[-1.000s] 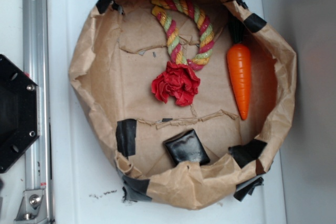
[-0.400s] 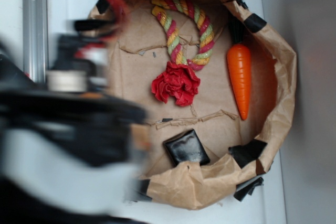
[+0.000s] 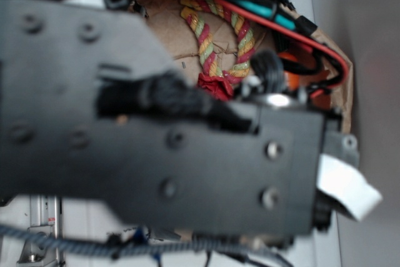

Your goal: Grab the black box.

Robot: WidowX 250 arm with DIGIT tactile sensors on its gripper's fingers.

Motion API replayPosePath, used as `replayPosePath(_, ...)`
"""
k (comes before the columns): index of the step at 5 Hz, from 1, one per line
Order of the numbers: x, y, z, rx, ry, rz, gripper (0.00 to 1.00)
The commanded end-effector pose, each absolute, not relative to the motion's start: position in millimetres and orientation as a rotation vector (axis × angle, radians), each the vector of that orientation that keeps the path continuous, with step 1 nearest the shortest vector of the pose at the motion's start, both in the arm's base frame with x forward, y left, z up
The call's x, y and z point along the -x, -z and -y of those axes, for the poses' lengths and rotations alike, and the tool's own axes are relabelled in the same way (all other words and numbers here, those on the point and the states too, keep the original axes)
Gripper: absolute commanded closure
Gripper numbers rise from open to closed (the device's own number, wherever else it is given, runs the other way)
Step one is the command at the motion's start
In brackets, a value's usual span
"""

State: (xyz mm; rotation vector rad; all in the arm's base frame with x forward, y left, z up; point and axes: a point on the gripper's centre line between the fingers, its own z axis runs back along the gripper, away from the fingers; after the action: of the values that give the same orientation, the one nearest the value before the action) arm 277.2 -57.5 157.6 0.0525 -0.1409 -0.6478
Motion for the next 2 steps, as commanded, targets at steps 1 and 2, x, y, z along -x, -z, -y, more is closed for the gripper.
replayPosePath(1,-256,-175,39,0.034,0.929,0.207,0.00)
replayPosePath(2,-249,-153,31,-0.018,0.905,0.101,0.00)
